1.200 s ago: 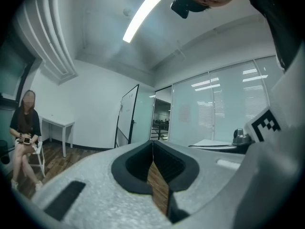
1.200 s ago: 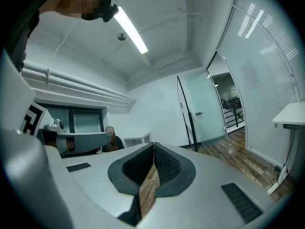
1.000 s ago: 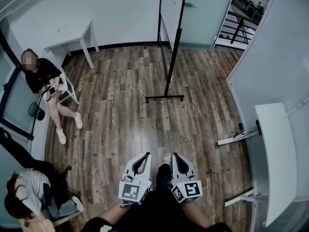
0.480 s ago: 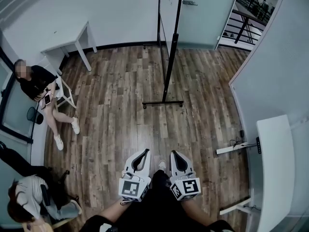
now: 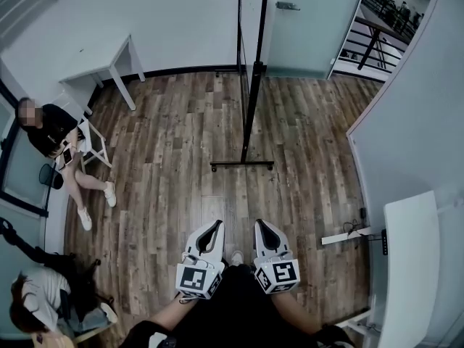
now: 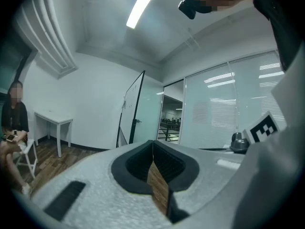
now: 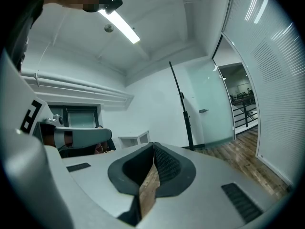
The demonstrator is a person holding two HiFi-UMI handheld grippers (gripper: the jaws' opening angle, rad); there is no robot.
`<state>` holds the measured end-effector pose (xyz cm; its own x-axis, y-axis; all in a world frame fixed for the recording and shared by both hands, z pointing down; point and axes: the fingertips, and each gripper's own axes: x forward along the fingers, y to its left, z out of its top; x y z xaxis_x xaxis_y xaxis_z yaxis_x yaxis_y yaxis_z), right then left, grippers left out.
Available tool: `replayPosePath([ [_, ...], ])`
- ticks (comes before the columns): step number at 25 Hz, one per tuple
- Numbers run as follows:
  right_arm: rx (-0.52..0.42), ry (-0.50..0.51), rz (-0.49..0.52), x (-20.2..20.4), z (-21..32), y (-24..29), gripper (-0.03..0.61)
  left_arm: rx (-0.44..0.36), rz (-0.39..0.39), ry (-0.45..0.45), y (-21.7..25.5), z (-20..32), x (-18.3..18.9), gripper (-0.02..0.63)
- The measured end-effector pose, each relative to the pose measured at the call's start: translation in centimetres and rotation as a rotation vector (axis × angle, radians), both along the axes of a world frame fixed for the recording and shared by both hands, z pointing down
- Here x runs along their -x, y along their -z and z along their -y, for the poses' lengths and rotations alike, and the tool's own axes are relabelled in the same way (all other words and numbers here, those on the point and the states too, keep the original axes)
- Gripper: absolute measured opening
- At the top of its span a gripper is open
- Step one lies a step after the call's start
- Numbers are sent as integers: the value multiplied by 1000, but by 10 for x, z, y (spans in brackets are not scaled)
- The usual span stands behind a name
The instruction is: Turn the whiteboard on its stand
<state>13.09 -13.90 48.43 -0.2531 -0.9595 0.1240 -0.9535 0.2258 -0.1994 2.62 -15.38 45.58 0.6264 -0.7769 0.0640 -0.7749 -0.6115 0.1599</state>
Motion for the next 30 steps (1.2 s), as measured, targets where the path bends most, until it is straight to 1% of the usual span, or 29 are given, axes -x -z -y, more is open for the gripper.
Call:
replayPosePath([
  [3, 6, 5, 12, -8, 26, 1, 14, 1, 11, 7, 2, 25, -6, 17],
  [7, 11, 20, 14, -13, 60, -4, 14, -7, 0, 21, 2, 62, -12, 17],
  [11, -1, 26, 4, -22, 105, -9, 14, -19, -2, 12, -4, 109, -25, 17],
  [19, 5, -4, -18, -35, 216, -6, 14, -34, -16, -1, 8, 220, -35, 17],
  [23, 24, -27, -24, -41, 265, -12, 14, -28, -20, -14, 8, 266, -40, 17],
  [28, 43, -54, -34, -50, 327, -23, 14, -4, 5, -47, 0, 320, -47, 17],
  [30, 59, -67, -43, -54, 351, -28, 15, -9, -6, -50, 4, 342, -48, 17],
])
